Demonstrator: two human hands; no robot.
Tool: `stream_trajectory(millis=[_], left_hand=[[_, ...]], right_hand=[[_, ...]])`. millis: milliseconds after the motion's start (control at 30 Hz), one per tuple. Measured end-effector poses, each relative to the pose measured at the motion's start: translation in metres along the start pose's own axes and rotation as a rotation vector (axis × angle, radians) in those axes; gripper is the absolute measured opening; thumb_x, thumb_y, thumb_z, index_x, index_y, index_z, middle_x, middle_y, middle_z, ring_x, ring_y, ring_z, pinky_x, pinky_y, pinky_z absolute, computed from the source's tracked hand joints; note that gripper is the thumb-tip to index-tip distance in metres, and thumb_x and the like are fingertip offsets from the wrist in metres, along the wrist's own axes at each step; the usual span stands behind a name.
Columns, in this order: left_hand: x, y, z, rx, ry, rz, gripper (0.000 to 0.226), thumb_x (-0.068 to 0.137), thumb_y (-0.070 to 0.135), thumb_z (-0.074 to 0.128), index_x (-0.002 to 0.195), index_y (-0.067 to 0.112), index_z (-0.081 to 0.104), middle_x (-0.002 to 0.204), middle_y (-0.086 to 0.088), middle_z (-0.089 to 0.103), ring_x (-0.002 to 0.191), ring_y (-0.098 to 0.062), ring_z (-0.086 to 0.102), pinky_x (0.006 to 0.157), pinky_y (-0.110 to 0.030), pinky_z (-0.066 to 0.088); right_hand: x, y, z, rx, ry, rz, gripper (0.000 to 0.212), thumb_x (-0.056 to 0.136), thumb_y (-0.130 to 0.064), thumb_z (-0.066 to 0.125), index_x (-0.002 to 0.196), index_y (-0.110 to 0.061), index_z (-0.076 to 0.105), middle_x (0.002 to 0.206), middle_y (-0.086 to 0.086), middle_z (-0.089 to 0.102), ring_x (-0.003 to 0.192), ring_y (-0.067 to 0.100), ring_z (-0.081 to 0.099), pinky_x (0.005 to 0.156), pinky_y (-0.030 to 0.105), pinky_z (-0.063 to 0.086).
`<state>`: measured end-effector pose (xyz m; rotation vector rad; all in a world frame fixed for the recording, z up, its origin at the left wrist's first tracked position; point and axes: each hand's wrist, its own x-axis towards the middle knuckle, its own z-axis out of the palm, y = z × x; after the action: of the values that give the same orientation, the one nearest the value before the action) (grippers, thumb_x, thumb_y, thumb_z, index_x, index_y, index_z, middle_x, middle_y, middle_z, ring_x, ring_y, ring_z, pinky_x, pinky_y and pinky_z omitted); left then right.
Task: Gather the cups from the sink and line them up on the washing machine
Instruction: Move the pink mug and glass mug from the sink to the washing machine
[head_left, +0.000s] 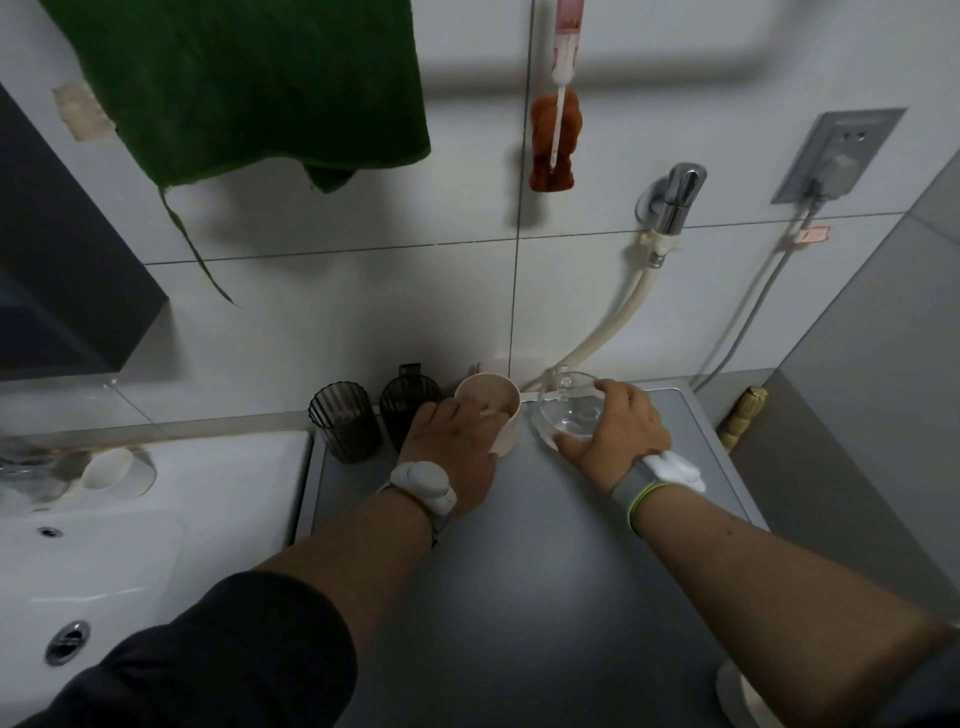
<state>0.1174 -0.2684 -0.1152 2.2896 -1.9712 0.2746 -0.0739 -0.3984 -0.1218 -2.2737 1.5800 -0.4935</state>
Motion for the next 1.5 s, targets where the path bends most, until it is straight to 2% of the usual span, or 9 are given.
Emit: stream_trajectory(millis=[67, 200, 400, 567, 800, 1000, 1233, 1400, 1500], left_hand=[[0.002, 0.004, -0.001, 0.023, 0.014, -0.005, 0.047, 0.079, 0.042, 0.054, 0.125, 0.034, 0.056, 0.124, 0.003, 0.059, 0.106, -0.027, 0.054, 0.088, -0.039, 0.028], [0.009, 0.004, -0.005, 0.046, 0.033, -0.027, 0.031, 0.084, 0.036, 0.053, 0.113, 0.031, 0.063, 0.112, 0.002, 0.066, 0.095, -0.027, 0.057, 0.081, -0.039, 0.035], [0.014, -0.002, -0.002, 0.091, -0.068, -0.049, 0.022, 0.086, 0.032, 0.054, 0.102, 0.031, 0.069, 0.098, 0.007, 0.068, 0.084, -0.026, 0.057, 0.073, -0.036, 0.034], [0.014, -0.002, -0.003, 0.064, -0.073, -0.073, 0.010, 0.085, 0.030, 0.059, 0.087, 0.027, 0.068, 0.084, 0.005, 0.067, 0.078, -0.028, 0.060, 0.071, -0.035, 0.039], [0.016, -0.006, -0.004, 0.028, -0.098, -0.047, 0.020, 0.088, 0.032, 0.054, 0.104, 0.028, 0.066, 0.098, 0.004, 0.067, 0.091, -0.028, 0.061, 0.083, -0.035, 0.041], [0.017, -0.006, -0.003, 0.067, -0.078, -0.066, 0.018, 0.091, 0.035, 0.050, 0.100, 0.030, 0.065, 0.094, 0.006, 0.067, 0.089, -0.025, 0.062, 0.086, -0.036, 0.036], [0.015, -0.005, -0.003, 0.058, -0.108, -0.091, 0.028, 0.088, 0.033, 0.053, 0.115, 0.033, 0.060, 0.105, 0.008, 0.065, 0.097, -0.024, 0.058, 0.089, -0.040, 0.031], [0.009, -0.005, -0.002, 0.003, -0.006, -0.148, 0.035, 0.088, 0.030, 0.055, 0.123, 0.033, 0.055, 0.126, 0.004, 0.057, 0.103, -0.026, 0.053, 0.085, -0.039, 0.035], [0.006, -0.010, -0.003, -0.018, 0.039, -0.217, 0.026, 0.084, 0.032, 0.055, 0.111, 0.028, 0.056, 0.111, 0.000, 0.053, 0.097, -0.028, 0.053, 0.080, -0.037, 0.036]], right_hand=[[0.002, 0.008, 0.000, 0.150, -0.111, 0.014, 0.096, 0.059, -0.069, 0.071, 0.142, -0.031, 0.038, 0.142, 0.002, 0.046, 0.124, 0.025, 0.053, 0.099, 0.033, 0.041], [0.006, 0.011, 0.003, 0.243, -0.132, -0.004, 0.093, 0.065, -0.060, 0.079, 0.142, -0.023, 0.044, 0.144, 0.002, 0.043, 0.126, 0.021, 0.052, 0.103, 0.027, 0.037], [0.012, 0.009, 0.008, 0.205, -0.183, 0.031, 0.082, 0.052, -0.079, 0.060, 0.116, -0.029, 0.061, 0.142, -0.005, 0.037, 0.113, 0.022, 0.060, 0.092, 0.022, 0.037], [0.015, 0.008, 0.016, 0.240, -0.183, 0.055, 0.075, 0.049, -0.085, 0.059, 0.104, -0.034, 0.059, 0.144, -0.007, 0.034, 0.115, 0.019, 0.059, 0.093, 0.020, 0.034], [0.019, 0.003, 0.011, 0.223, -0.249, 0.050, 0.058, 0.053, -0.080, 0.063, 0.089, -0.034, 0.059, 0.148, -0.005, 0.030, 0.110, 0.022, 0.061, 0.095, 0.021, 0.035], [0.018, 0.001, 0.011, 0.206, -0.234, 0.033, 0.048, 0.064, -0.071, 0.071, 0.089, -0.031, 0.063, 0.152, -0.001, 0.028, 0.114, 0.024, 0.060, 0.097, 0.021, 0.034], [0.017, 0.000, 0.011, 0.197, -0.225, 0.060, 0.056, 0.048, -0.084, 0.056, 0.080, -0.037, 0.056, 0.154, -0.003, 0.029, 0.116, 0.027, 0.060, 0.102, 0.027, 0.040], [0.009, -0.003, 0.018, 0.054, -0.004, -0.023, 0.074, 0.052, -0.082, 0.060, 0.113, -0.039, 0.054, 0.143, 0.001, 0.042, 0.120, 0.031, 0.053, 0.095, 0.038, 0.048], [0.002, -0.015, 0.016, -0.011, 0.190, -0.162, 0.070, 0.056, -0.075, 0.062, 0.116, -0.039, 0.056, 0.131, -0.001, 0.052, 0.113, 0.029, 0.054, 0.088, 0.038, 0.047]])
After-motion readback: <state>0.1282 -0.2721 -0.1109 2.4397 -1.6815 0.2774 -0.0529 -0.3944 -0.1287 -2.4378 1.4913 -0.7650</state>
